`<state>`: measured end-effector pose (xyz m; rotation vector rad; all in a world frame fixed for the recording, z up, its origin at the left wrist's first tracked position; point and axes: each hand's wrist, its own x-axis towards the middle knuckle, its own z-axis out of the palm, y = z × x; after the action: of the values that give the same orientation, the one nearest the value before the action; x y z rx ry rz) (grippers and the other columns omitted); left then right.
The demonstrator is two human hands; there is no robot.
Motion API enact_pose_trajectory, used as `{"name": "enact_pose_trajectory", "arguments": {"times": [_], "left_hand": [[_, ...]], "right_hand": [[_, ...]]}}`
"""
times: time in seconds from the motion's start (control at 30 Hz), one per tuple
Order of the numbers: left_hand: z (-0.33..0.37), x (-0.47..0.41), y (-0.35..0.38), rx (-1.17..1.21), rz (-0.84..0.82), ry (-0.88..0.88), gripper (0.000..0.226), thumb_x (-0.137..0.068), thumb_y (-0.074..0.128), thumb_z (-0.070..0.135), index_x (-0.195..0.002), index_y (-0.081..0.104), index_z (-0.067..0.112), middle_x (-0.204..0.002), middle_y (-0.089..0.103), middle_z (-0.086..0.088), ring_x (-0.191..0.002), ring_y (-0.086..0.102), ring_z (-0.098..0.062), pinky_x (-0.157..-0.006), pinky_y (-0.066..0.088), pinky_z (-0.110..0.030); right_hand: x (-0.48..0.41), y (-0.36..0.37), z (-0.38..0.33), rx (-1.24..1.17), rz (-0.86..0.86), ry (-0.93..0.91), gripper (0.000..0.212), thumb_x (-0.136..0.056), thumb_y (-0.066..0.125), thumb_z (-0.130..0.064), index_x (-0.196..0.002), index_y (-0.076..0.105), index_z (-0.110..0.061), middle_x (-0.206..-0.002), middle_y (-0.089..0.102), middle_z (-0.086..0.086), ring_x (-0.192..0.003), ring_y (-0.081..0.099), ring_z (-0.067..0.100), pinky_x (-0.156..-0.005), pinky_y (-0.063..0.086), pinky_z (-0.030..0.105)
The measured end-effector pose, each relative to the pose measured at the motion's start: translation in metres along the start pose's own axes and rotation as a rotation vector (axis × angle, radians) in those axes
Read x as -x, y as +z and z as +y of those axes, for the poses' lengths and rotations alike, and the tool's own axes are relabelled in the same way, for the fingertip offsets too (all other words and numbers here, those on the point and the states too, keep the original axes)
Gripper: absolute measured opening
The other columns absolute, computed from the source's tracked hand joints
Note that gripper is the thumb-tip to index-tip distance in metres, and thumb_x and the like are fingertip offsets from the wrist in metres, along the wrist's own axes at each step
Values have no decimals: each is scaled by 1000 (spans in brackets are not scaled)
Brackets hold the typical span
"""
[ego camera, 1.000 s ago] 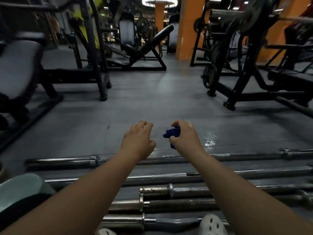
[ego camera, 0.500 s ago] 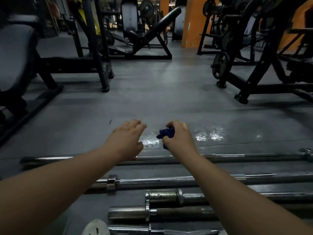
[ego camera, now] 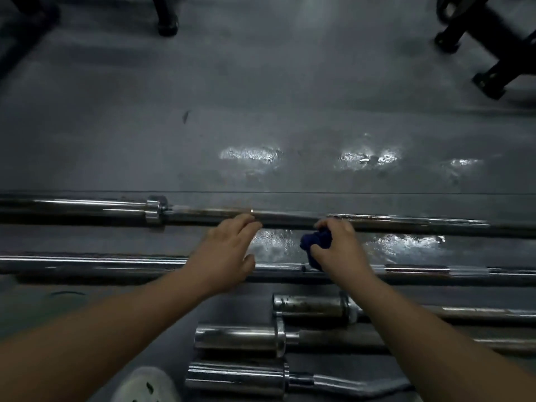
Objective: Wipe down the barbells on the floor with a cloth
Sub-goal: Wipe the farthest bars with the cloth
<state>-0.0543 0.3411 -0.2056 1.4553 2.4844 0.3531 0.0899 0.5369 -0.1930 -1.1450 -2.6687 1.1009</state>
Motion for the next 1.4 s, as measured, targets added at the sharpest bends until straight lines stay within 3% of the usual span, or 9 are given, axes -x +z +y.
{"name": "enact_pose_trajectory", "arguments": {"times": [0.27,0.43,0.53,0.67,0.77,0.87,1.0,1.27,1.4], "left_hand": [[-28,8,92,-51,-149,30,64,-71,69,36,-131,51,21,-133,57,-3,-114,59,-26,-95,49,-42],[-43,18,108,-74,-118,-16,62,-78,58,40,-135,54,15,-135,58,-5,-124,53,-26,-110,27,-39],[-42,16,109,-51,-124,-19,63,-77,52,40,-134,54,13,-135,57,-6,-122,54,-27,-108,30,-41],[-37,10,110,-43,-131,-14,65,-77,53,42,-135,50,15,-137,54,-5,-124,53,-25,-110,32,-43],[-30,10,107,-18,-120,-19,68,-71,63,35,-134,53,12,-136,56,-7,-121,55,-26,-109,29,-41],[-31,18,103,-34,-124,-16,70,-68,67,33,-134,56,10,-136,57,-9,-122,55,-27,-110,27,-40],[-33,36,107,-77,-177,-22,68,-81,49,46,-140,51,12,-145,51,-9,-132,49,-27,-114,33,-45],[-38,25,102,-147,-167,-33,76,-85,37,59,-143,49,10,-151,46,-11,-140,42,-29,-117,29,-45],[-47,13,95,-155,-162,-57,74,-85,36,56,-140,52,8,-146,50,-13,-136,46,-30,-115,34,-48]], "right_hand": [[-11,97,67,323,94,117,32,-93,55,-25,-122,59,-13,-126,54,8,-111,52,28,-100,43,41],[-6,167,6,281,14,-296,16,-84,53,-17,-95,66,-16,-100,64,6,-92,57,26,-87,47,41],[-18,141,29,364,-64,-294,25,-83,52,-18,-101,69,-21,-99,66,1,-90,59,23,-82,46,35],[-9,106,77,312,249,143,29,-80,52,-10,-104,68,-8,-105,66,11,-97,57,30,-91,44,40],[9,144,37,203,52,-137,44,-76,47,-11,-115,67,-9,-123,62,9,-116,54,28,-108,36,35],[10,129,45,318,-74,-342,48,-77,52,-8,-123,65,-15,-135,57,7,-119,54,27,-106,43,40],[9,107,73,362,-11,-118,46,-81,68,3,-124,67,-13,-137,57,8,-121,56,29,-106,41,37],[-25,97,81,339,-24,-223,40,-81,73,-6,-120,70,-17,-126,65,3,-109,62,28,-96,47,37],[-48,96,85,241,124,-62,36,-87,68,-16,-123,67,-21,-122,66,1,-106,61,26,-94,48,43]]}}
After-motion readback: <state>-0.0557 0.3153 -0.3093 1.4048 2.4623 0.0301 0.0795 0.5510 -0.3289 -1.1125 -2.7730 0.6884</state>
